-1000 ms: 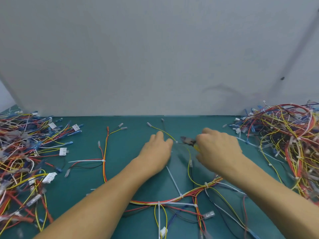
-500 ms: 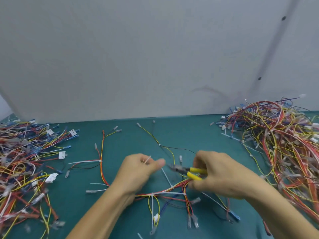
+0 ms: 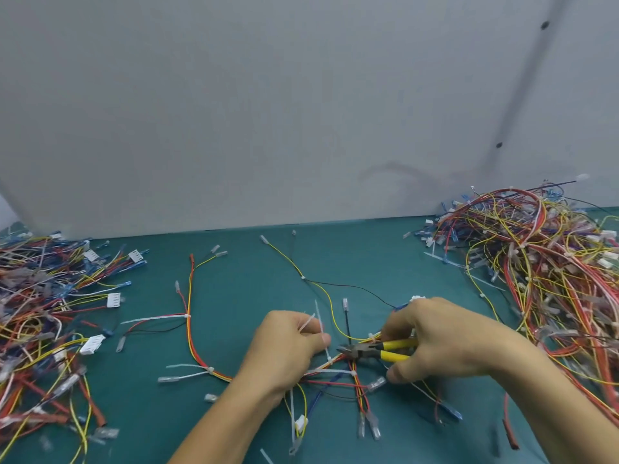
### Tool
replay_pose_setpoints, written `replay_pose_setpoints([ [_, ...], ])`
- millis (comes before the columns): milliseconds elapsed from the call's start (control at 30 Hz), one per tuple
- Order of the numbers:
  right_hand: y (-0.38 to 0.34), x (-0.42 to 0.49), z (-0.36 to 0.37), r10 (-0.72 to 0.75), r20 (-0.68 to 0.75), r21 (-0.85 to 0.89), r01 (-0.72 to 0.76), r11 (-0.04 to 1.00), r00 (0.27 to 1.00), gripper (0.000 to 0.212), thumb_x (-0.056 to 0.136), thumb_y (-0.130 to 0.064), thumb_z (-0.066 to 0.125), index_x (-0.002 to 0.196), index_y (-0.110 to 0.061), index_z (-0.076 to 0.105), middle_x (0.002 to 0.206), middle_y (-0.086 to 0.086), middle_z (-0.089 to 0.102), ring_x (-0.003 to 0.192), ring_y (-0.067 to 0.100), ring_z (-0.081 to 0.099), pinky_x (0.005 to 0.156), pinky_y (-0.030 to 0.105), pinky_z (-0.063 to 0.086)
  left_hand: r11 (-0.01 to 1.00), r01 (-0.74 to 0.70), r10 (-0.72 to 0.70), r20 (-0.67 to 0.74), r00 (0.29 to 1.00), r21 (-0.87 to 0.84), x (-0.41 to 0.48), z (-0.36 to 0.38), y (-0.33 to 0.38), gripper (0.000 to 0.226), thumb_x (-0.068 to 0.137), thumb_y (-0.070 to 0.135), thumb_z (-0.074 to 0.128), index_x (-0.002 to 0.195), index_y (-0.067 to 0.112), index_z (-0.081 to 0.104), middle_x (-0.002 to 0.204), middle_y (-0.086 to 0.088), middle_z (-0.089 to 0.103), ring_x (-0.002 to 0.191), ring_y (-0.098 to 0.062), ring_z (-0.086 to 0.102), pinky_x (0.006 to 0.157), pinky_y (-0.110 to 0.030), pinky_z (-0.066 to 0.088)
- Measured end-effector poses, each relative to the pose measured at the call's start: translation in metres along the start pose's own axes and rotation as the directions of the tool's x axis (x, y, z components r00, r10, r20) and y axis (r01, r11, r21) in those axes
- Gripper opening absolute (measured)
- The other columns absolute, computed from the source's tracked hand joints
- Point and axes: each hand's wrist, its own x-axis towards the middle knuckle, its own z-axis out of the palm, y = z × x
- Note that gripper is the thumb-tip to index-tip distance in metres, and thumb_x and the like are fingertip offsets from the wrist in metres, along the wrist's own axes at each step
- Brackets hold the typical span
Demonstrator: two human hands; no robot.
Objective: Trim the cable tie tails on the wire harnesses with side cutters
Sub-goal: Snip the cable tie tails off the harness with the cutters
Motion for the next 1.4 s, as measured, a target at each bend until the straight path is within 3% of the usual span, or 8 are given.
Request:
replay_pose_setpoints([
  [100,0.001,0.002,0.002,-0.02,-0.011,0.018,0.021,1.0,1.0,0.044,0.064,-0.057,0.072,0.103,-0.036,0.068,0.085,-0.008,0.066,0.081,0.005,0.056,0.073,0.033,0.054,0.976,-0.136,0.147,-0.055,0.988,0.172,-0.001,-0.002,-0.001,0.006,0.081,0.022,0.071,0.075,0.019,0.072,0.074,0.006,0.072,0.08,-0.014,0.065,0.076,-0.026,0.049],
  [200,0.001,0.005,0.004,-0.061,-0.027,0.028,0.062,0.998,0.998,0.039,0.065,-0.055,0.071,0.1,-0.04,0.069,0.083,-0.007,0.067,0.075,0.005,0.056,0.065,0.026,0.051,0.959,-0.236,0.248,-0.06,0.967,0.158,-0.002,-0.005,-0.003,0.01,0.082,0.019,0.071,0.074,0.023,0.073,0.077,0.015,0.072,0.08,-0.003,0.065,0.079,-0.021,0.048],
  [300,0.002,0.008,0.005,-0.079,-0.055,-0.007,0.079,0.997,0.995,0.036,0.065,-0.054,0.07,0.098,-0.04,0.069,0.082,-0.007,0.067,0.072,0.005,0.056,0.058,0.022,0.045,0.969,-0.242,0.244,-0.039,0.969,0.048,-0.001,-0.008,-0.006,0.014,0.083,0.014,0.071,0.074,0.024,0.074,0.079,0.019,0.072,0.083,0.0,0.066,0.08,-0.02,0.049],
  [400,0.003,0.01,0.005,-0.085,-0.063,-0.013,0.085,0.996,0.994,0.036,0.066,-0.053,0.07,0.099,-0.037,0.07,0.083,-0.009,0.067,0.075,0.005,0.057,0.061,0.024,0.048,0.967,-0.254,0.255,-0.024,0.967,0.018,-0.002,-0.008,-0.007,0.013,0.083,0.013,0.07,0.076,0.024,0.075,0.08,0.017,0.073,0.084,-0.002,0.066,0.082,-0.021,0.049],
  [700,0.003,0.014,-0.003,-0.133,-0.016,-0.026,0.132,0.991,0.991,0.034,0.067,-0.051,0.071,0.098,-0.036,0.07,0.087,-0.008,0.069,0.078,0.007,0.057,0.069,0.031,0.053,0.962,-0.272,0.273,-0.025,0.962,0.026,-0.002,-0.008,-0.008,0.016,0.083,0.012,0.07,0.076,0.025,0.074,0.08,0.018,0.072,0.082,0.001,0.065,0.077,-0.013,0.046],
  [867,0.001,0.02,-0.001,-0.161,0.003,-0.046,0.161,0.986,0.987,0.031,0.068,-0.049,0.071,0.096,-0.035,0.07,0.086,-0.005,0.068,0.078,0.01,0.058,0.069,0.035,0.053,0.964,-0.266,0.266,-0.02,0.964,0.015,-0.002,-0.008,-0.008,0.014,0.083,0.012,0.071,0.077,0.024,0.075,0.079,0.016,0.073,0.083,0.0,0.065,0.078,-0.014,0.047],
  [1167,0.004,0.023,-0.002,-0.205,0.003,-0.064,0.205,0.977,0.979,0.028,0.07,-0.044,0.072,0.096,-0.036,0.069,0.084,-0.006,0.067,0.075,0.008,0.056,0.068,0.031,0.051,0.963,-0.268,0.268,-0.018,0.963,0.032,-0.002,-0.008,-0.009,0.012,0.083,0.013,0.07,0.078,0.023,0.075,0.079,0.018,0.072,0.084,0.001,0.065,0.079,-0.015,0.047],
  [1400,0.001,0.023,0.0,-0.265,-0.006,-0.153,0.261,0.953,0.964,0.022,0.073,-0.043,0.066,0.088,-0.026,0.066,0.08,0.002,0.063,0.074,0.014,0.053,0.065,0.036,0.048,0.958,-0.279,0.281,-0.024,0.96,0.062,-0.001,-0.007,-0.009,0.01,0.083,0.014,0.07,0.078,0.021,0.075,0.078,0.017,0.072,0.082,0.0,0.064,0.08,-0.017,0.048],
])
